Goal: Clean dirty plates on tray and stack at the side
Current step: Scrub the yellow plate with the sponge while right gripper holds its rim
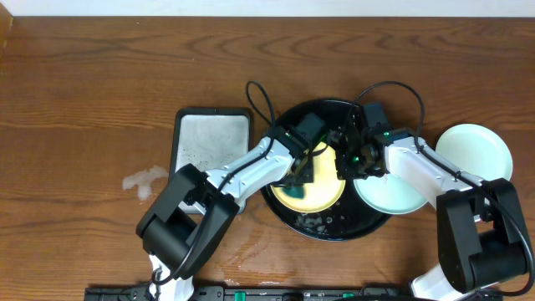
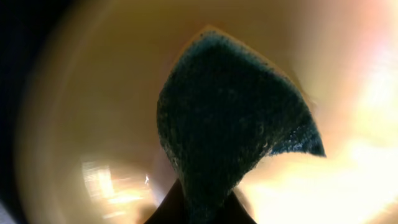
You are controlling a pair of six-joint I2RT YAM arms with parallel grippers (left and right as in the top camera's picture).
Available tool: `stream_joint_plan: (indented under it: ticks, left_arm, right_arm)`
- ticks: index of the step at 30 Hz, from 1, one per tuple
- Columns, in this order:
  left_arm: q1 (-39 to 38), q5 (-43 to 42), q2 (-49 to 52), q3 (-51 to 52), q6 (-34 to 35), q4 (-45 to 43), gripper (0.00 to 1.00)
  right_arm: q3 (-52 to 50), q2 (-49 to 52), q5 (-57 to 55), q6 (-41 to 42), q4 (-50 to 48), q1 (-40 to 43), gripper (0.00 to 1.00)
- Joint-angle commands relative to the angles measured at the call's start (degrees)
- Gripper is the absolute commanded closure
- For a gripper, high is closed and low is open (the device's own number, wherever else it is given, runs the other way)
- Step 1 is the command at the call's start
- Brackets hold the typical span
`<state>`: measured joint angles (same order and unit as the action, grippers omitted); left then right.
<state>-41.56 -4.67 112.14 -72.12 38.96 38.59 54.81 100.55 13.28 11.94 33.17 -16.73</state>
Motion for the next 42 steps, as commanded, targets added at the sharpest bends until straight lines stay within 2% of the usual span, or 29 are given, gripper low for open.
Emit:
stream_joint_plan:
  ticks: [1, 5, 7, 9, 13, 16, 18, 23, 30, 32, 37, 42]
  left_arm:
    - [3.91, 20.94, 4.42, 3.26, -2.36, 6.73, 0.93]
    - [6.34, 20.63, 4.42, 3.10, -2.47, 7.30, 0.92]
    - [7.21, 16.48, 4.42, 3.10, -2.49, 5.75, 0.93]
    - [7.65, 7.78, 4.44, 3.13, -2.51, 3.02, 0.93]
    - [6.99, -14.71, 4.57, 3.61, -2.49, -7.72, 0.93]
    - [5.35, -23.43, 4.68, 3.61, -2.23, -14.25, 0.92]
    - [3.54, -24.98, 4.68, 3.61, -0.85, -17.09, 0.92]
    - [-0.85, -24.94, 4.72, 3.61, 0.76, -20.31, 0.93]
    - [-1.33, -23.19, 4.70, 3.61, 0.74, -13.99, 0.93]
    - [-0.17, -19.58, 4.70, 3.61, 0.72, -10.54, 0.93]
    - [4.22, -4.66, 3.04, 3.56, -0.96, -1.40, 0.93]
    - [5.92, 11.26, -1.38, 3.54, -3.61, 0.39, 0.93]
  right_arm:
    - [-0.52, 1.16, -0.90, 0.85, 1.11, -0.17, 0.99]
    - [-0.52, 1.16, -1.03, 0.87, 1.38, -0.17, 0.99]
    - [-0.52, 1.16, -1.03, 0.87, 1.33, -0.17, 0.99]
    - [-0.52, 1.16, -1.03, 0.90, 1.33, -0.17, 0.99]
    - [-0.52, 1.16, -1.01, 1.38, 1.33, -0.17, 0.99]
    - [-0.52, 1.16, -0.98, 1.36, 1.18, -0.20, 0.99]
    - [-0.52, 1.16, -1.01, 1.33, 1.20, -0.20, 0.99]
    - [-0.52, 1.16, -0.98, 1.36, 1.49, -0.31, 0.99]
    - [-0.52, 1.16, -1.01, 1.33, 1.62, -0.28, 0.99]
    - [-0.52, 1.16, -1.01, 1.36, 1.57, -0.28, 0.99]
    - [-0.52, 1.16, -1.03, 1.33, 1.60, -0.28, 0.99]
    - [-0.52, 1.16, -1.03, 1.33, 1.57, -0.28, 0.99]
